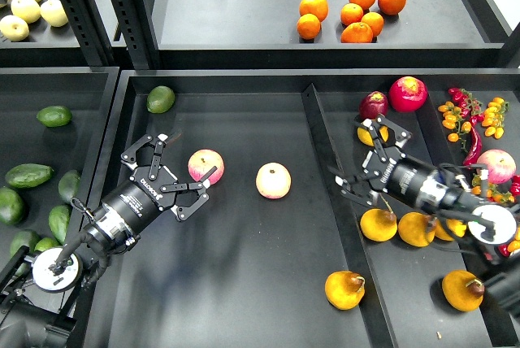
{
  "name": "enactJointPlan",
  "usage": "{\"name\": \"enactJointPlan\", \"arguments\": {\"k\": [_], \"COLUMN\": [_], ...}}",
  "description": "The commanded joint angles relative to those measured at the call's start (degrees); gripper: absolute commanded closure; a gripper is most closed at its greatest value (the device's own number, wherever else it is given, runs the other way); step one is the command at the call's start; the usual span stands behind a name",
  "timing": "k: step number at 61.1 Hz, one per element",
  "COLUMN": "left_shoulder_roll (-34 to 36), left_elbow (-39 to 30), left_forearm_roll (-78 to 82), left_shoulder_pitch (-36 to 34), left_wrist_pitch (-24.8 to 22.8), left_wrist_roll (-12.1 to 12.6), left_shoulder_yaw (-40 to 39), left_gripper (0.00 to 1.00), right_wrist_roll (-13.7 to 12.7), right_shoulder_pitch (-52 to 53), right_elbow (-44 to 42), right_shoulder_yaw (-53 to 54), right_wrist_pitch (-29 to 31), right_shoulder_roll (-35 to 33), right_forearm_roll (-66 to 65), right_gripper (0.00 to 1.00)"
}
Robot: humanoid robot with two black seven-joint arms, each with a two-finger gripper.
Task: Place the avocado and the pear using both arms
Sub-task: 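Move the right gripper down toward the yellow pear on the table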
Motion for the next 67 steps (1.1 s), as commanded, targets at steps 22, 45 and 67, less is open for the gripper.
{"name": "enactJointPlan", "arguments": {"k": [22,45,67], "left_shoulder_roll": [0.00,0.00,0.00], "left_elbow": [-0.01,-0.01,-0.01], "left_forearm_roll": [0.04,0.04,0.04], "left_shoulder_pitch": [-0.02,-0.02,0.07], "left_wrist_pitch": [0.00,0.00,0.00], "left_wrist_roll": [0.00,0.00,0.00], "left_shoulder_yaw": [0.06,0.50,0.59], "left_gripper": [0.10,0.10,0.09], "right_wrist_roll": [-3.47,-3.47,-3.47], "right_shoulder_pitch": [2.71,7.46,3.85], "right_elbow": [5.22,5.92,5.57], "right_shoulder_yaw": [-13.26,-29.44,-33.39], "right_wrist_pitch": [0.00,0.00,0.00], "right_shoulder_roll": [-13.12,-15.32,-14.18], "right_forearm_roll": [-4.34,-4.34,-3.99], "right_gripper": [0.00,0.00,0.00]}}
